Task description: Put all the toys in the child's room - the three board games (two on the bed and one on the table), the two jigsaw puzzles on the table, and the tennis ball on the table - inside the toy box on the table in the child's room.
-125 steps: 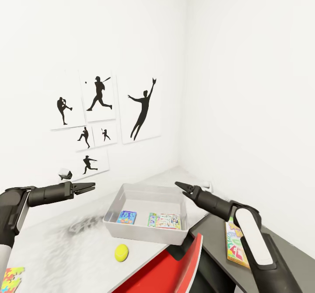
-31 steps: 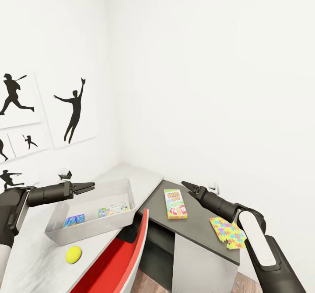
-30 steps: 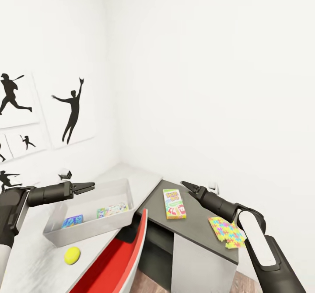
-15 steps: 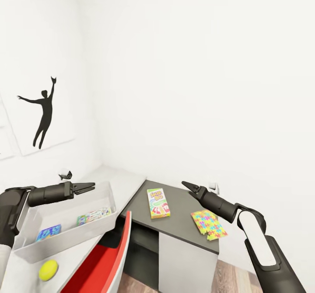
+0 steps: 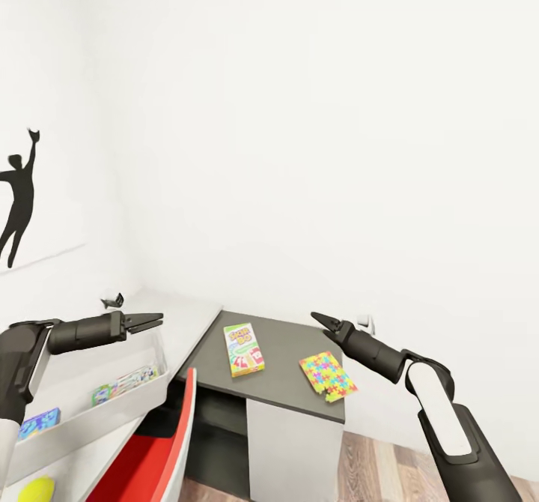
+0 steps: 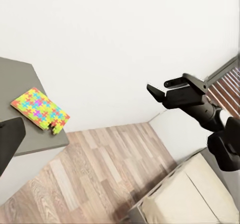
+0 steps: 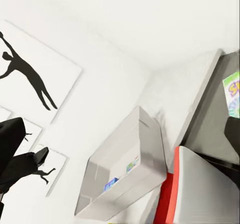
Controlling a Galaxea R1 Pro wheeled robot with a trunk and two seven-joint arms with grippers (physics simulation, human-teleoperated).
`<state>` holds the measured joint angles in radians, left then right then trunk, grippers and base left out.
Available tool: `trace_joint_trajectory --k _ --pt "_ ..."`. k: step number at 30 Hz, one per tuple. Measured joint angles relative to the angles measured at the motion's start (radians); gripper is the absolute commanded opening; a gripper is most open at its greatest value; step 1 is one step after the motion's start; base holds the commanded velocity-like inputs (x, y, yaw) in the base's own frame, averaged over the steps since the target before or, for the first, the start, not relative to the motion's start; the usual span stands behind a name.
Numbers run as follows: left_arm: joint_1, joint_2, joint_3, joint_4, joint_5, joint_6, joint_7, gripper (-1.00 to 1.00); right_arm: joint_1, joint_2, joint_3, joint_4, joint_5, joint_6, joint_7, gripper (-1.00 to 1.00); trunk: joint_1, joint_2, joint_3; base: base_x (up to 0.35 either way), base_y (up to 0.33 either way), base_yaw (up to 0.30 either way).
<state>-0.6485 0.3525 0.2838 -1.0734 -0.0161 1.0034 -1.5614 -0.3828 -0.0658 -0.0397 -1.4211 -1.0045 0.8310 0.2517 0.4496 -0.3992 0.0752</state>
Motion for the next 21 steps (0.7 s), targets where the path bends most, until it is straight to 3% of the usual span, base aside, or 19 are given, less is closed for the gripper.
trace_joint_trajectory --k 21 --pt "0.0 -0.004 -0.003 0.0 0.0 0.0 0.003 1.0 0.0 -0.004 0.0 0.019 0.0 -0.048 0.004 1.0 0.0 0.0 0.0 0.0 -0.02 -0.277"
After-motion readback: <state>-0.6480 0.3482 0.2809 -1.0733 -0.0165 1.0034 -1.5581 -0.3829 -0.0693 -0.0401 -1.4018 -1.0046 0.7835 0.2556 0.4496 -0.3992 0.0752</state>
